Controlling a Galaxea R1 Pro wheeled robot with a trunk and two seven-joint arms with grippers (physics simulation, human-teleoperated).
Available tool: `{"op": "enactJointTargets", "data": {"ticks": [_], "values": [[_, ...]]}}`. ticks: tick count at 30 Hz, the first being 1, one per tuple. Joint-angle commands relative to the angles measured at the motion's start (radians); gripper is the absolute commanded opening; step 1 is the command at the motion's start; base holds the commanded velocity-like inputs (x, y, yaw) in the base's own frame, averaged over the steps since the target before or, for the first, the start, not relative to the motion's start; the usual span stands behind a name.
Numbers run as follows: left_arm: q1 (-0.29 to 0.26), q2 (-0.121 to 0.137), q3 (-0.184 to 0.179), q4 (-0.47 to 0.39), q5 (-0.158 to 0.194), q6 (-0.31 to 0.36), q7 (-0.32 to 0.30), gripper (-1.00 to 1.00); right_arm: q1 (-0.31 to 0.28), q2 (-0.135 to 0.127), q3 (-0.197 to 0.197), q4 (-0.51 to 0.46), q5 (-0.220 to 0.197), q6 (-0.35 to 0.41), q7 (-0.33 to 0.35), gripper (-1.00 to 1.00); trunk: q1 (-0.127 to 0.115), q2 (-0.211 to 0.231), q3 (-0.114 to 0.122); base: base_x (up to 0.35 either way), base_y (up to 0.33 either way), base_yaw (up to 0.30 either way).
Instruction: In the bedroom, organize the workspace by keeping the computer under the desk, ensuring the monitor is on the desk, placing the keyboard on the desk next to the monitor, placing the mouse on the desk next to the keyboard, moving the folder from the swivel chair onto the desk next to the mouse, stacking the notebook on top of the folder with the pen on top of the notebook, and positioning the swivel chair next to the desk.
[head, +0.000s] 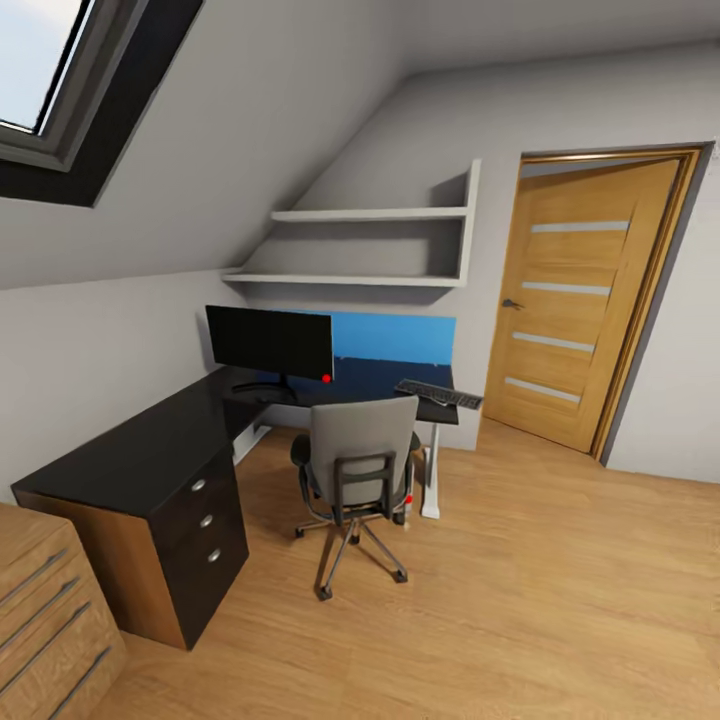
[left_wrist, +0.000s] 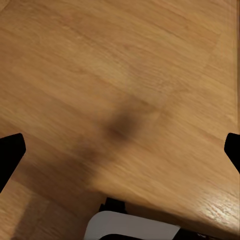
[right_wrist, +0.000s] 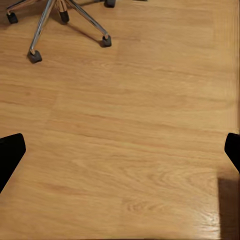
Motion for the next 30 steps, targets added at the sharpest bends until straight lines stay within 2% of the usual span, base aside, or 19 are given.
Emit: {"op": "enactJointTargets", "data": {"ticks": [1,30], "values": [[0.000,0.000,0.001,-0.002,0.001,-0.001,0.000,1.00,-0.001,0.000,-0.002,0.001,-0.005,-0.003,0.002,1.00,0.000,-0.001,-0.003,0.000,0.000,-0.198],[0.000,-0.001,0.001,-0.003,-0.003,-0.002,-0.002,1.00,-0.001,-0.003,-0.004,-0.004,-0.007,-0.009,0.002,1.00,0.000,-0.001,-0.022,0.016,0.000,-0.258]]}}
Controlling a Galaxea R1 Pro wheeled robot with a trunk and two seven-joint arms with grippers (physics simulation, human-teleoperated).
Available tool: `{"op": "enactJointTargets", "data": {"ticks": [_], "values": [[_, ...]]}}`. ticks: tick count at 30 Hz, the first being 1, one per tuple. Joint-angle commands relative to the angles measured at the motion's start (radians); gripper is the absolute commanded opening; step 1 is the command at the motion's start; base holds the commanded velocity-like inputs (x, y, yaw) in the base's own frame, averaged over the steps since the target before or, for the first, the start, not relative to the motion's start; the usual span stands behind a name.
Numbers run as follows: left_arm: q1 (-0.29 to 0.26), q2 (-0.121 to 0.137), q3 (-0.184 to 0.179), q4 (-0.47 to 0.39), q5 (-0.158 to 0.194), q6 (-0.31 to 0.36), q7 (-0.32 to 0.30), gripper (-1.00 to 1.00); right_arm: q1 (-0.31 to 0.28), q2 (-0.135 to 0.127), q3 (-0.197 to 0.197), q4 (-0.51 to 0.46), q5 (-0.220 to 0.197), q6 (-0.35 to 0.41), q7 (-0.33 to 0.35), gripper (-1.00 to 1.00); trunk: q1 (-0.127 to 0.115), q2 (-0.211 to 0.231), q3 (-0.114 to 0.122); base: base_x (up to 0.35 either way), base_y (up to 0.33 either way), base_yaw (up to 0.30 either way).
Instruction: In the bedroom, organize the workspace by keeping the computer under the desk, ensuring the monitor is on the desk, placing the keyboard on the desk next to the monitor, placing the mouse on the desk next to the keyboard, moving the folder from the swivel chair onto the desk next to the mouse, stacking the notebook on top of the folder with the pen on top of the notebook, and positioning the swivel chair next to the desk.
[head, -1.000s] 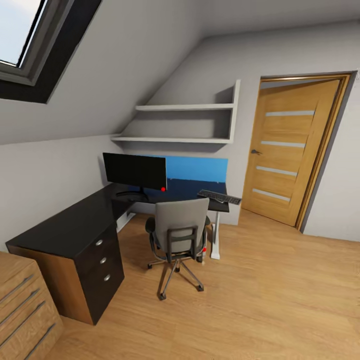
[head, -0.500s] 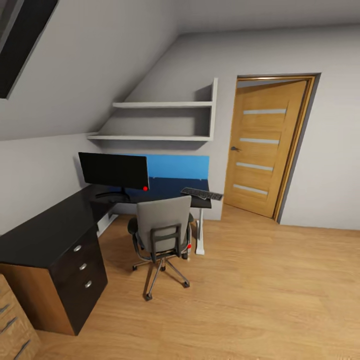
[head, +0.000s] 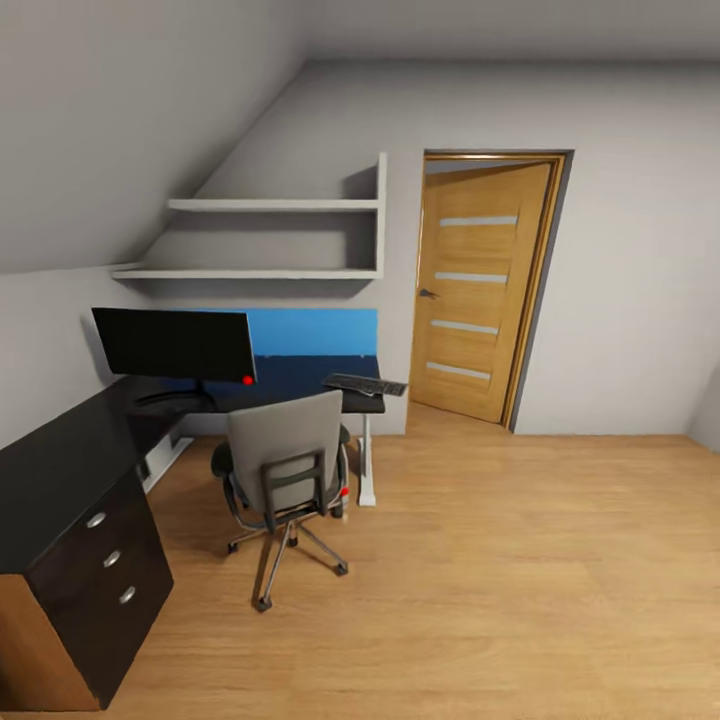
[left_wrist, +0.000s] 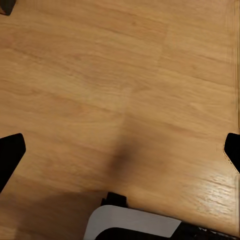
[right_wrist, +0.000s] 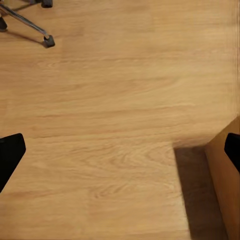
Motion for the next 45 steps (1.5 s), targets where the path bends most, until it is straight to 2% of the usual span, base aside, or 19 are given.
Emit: {"op": "enactJointTargets", "data": {"ticks": [1,5,19,25,45], "values": [[0.000,0.000,0.001,-0.002,0.000,-0.001,-0.001,1.00,-0.001,0.000,-0.003,0.001,-0.004,-0.003,0.002,1.00,0.001,-0.001,-0.001,0.256,0.000,-0.276],[0.000,0.000,0.000,-0.001,-0.001,0.000,-0.001,1.00,-0.001,0.000,-0.003,0.001,-0.004,-0.004,0.002,1.00,0.001,-0.001,-0.001,0.252,0.000,-0.284],[0.000,-0.001,0.000,-0.001,-0.001,0.000,-0.001,1.00,-0.001,0.000,-0.003,0.001,-0.004,-0.005,0.002,1.00,0.001,-0.001,-0.001,0.014,0.000,-0.296],[0.000,0.000,0.001,-0.002,-0.001,0.000,-0.001,1.00,-0.001,0.000,-0.003,0.001,-0.004,-0.005,0.002,1.00,0.001,-0.001,-0.001,0.257,0.000,-0.297],[0.000,0.001,0.000,-0.001,-0.001,0.000,-0.001,1.00,-0.001,0.000,-0.003,0.003,0.001,-0.023,0.002,1.00,0.001,-0.001,-0.001,0.333,0.000,-0.030]]}}
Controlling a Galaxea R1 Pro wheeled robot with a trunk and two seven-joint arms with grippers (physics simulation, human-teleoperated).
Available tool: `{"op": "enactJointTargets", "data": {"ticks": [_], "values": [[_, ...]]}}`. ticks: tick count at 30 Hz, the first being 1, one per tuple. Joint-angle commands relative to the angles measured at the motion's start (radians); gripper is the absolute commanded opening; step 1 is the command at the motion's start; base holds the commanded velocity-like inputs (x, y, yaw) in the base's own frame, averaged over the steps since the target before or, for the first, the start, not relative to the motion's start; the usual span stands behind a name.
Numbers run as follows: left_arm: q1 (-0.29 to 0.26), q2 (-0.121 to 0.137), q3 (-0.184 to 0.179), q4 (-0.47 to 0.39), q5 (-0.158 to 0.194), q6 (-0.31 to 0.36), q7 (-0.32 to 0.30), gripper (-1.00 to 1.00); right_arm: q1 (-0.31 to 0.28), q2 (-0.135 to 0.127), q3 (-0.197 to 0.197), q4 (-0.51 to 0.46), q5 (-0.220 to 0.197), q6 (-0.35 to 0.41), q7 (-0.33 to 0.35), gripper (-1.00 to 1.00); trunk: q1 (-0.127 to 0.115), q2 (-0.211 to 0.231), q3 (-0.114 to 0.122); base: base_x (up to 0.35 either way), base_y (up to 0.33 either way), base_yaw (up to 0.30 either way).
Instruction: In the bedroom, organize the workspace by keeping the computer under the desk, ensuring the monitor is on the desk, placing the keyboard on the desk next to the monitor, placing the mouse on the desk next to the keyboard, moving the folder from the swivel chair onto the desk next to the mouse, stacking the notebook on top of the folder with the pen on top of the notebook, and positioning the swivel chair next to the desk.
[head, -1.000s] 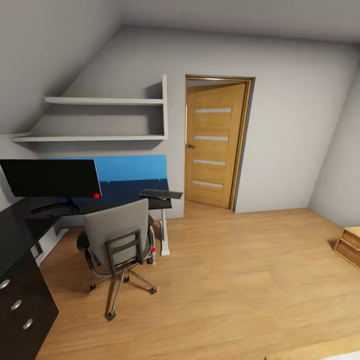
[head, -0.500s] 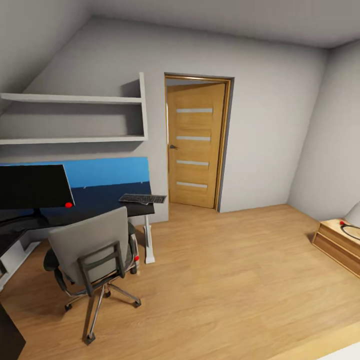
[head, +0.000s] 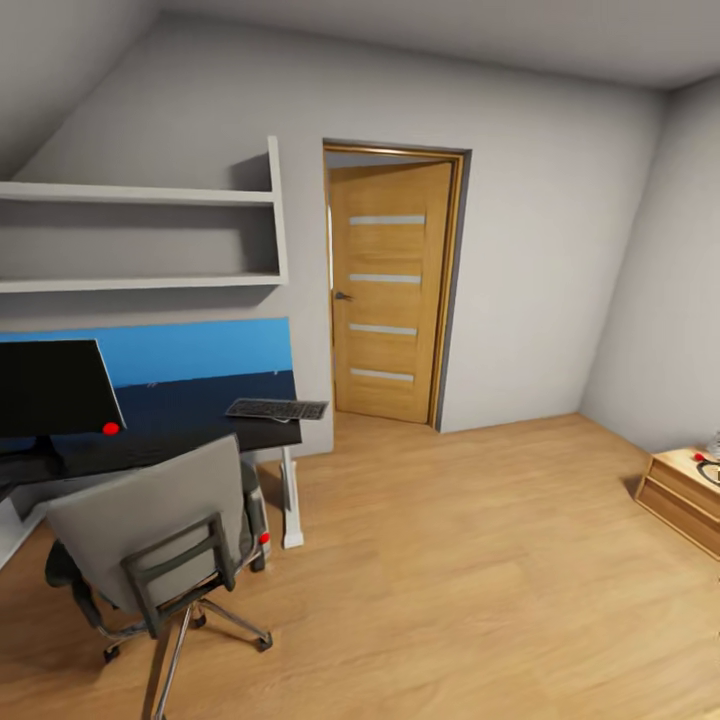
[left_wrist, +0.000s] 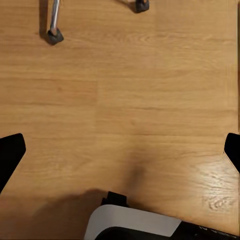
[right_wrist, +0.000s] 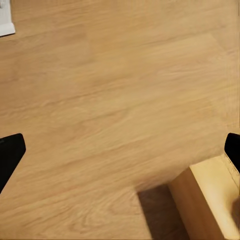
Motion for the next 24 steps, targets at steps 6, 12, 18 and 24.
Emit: {"op": "enactJointTargets", "data": {"ticks": [6,12,18,24], "values": [[0.000,0.000,0.002,-0.002,0.002,0.002,0.000,1.00,-0.001,0.001,-0.003,0.000,-0.003,-0.004,0.002,1.00,0.001,-0.001,-0.001,0.326,0.000,-0.235],[0.000,0.000,0.002,-0.002,0.002,0.002,0.000,1.00,-0.001,0.002,-0.001,0.002,-0.003,-0.003,0.002,1.00,0.001,-0.001,-0.001,0.319,0.055,-0.265],[0.000,0.000,0.002,-0.002,0.003,0.002,0.000,1.00,-0.001,0.003,-0.001,0.003,-0.003,-0.003,0.002,1.00,0.001,-0.001,-0.002,0.304,0.202,-0.266],[0.000,0.000,0.002,-0.002,0.003,0.002,0.000,1.00,-0.001,0.004,-0.001,0.004,-0.002,-0.002,0.002,1.00,0.001,-0.001,-0.007,0.297,0.227,-0.208]]}}
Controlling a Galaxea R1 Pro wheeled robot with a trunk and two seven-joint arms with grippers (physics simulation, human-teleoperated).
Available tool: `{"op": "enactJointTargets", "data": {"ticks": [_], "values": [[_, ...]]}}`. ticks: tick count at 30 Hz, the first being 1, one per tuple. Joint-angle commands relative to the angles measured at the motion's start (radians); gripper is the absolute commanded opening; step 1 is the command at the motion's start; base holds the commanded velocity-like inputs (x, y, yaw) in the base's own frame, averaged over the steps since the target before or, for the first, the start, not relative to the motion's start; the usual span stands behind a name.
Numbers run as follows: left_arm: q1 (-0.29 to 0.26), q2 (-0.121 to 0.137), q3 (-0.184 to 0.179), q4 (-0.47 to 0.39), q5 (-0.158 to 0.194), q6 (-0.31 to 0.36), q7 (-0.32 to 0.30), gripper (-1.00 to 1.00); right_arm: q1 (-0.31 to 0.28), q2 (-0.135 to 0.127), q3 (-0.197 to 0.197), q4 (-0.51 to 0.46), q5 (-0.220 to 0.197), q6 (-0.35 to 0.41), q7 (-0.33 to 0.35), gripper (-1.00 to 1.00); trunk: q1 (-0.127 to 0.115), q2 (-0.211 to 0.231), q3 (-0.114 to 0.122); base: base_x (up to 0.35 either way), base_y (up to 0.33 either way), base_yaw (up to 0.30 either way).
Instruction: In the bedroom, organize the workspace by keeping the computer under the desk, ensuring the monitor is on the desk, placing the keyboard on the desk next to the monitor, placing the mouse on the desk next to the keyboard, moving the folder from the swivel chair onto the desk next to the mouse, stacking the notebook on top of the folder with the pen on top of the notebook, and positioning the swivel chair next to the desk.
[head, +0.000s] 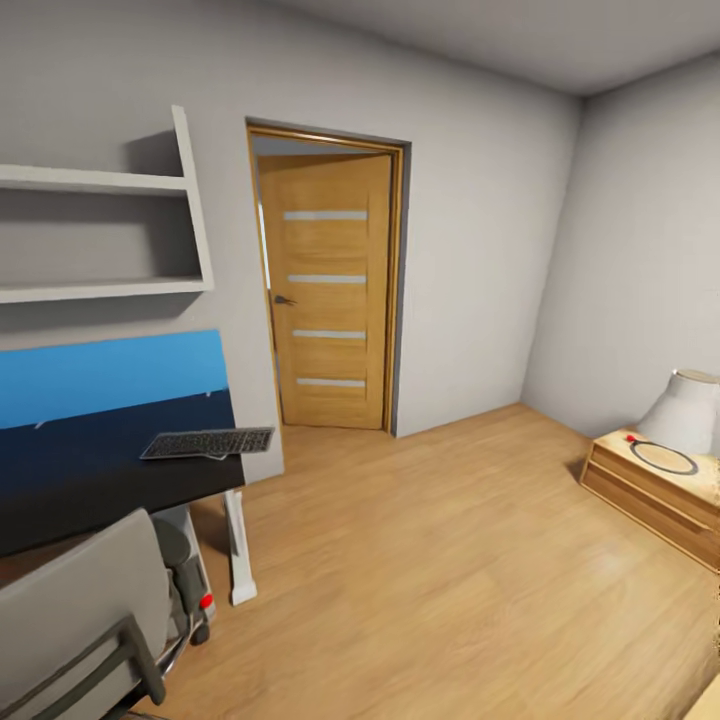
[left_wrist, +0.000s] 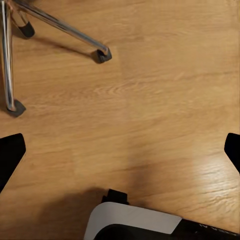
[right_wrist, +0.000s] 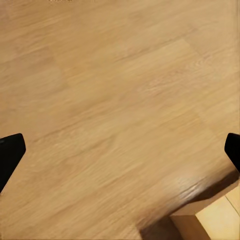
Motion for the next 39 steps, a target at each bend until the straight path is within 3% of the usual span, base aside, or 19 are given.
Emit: {"op": "enactJointTargets", "data": {"ticks": [1,11,23,39], "values": [[0.000,0.000,0.001,-0.002,0.001,-0.001,0.000,1.00,-0.001,0.001,-0.002,0.001,-0.003,-0.003,0.001,1.00,0.001,-0.001,-0.002,0.296,0.228,-0.183],[0.000,0.000,0.001,-0.002,0.000,-0.001,0.000,1.00,-0.001,0.001,-0.001,0.002,0.000,-0.003,0.001,1.00,0.001,-0.001,-0.016,0.298,0.191,-0.135],[0.000,0.000,0.001,-0.002,0.000,-0.002,0.001,1.00,-0.001,-0.002,-0.001,0.000,0.000,-0.003,0.001,1.00,0.001,-0.001,-0.033,0.039,0.015,-0.099],[0.000,-0.001,0.001,-0.002,-0.001,-0.002,0.001,1.00,-0.001,-0.003,-0.001,0.000,0.000,-0.003,0.001,1.00,0.001,-0.001,-0.056,0.304,0.118,-0.096]]}}
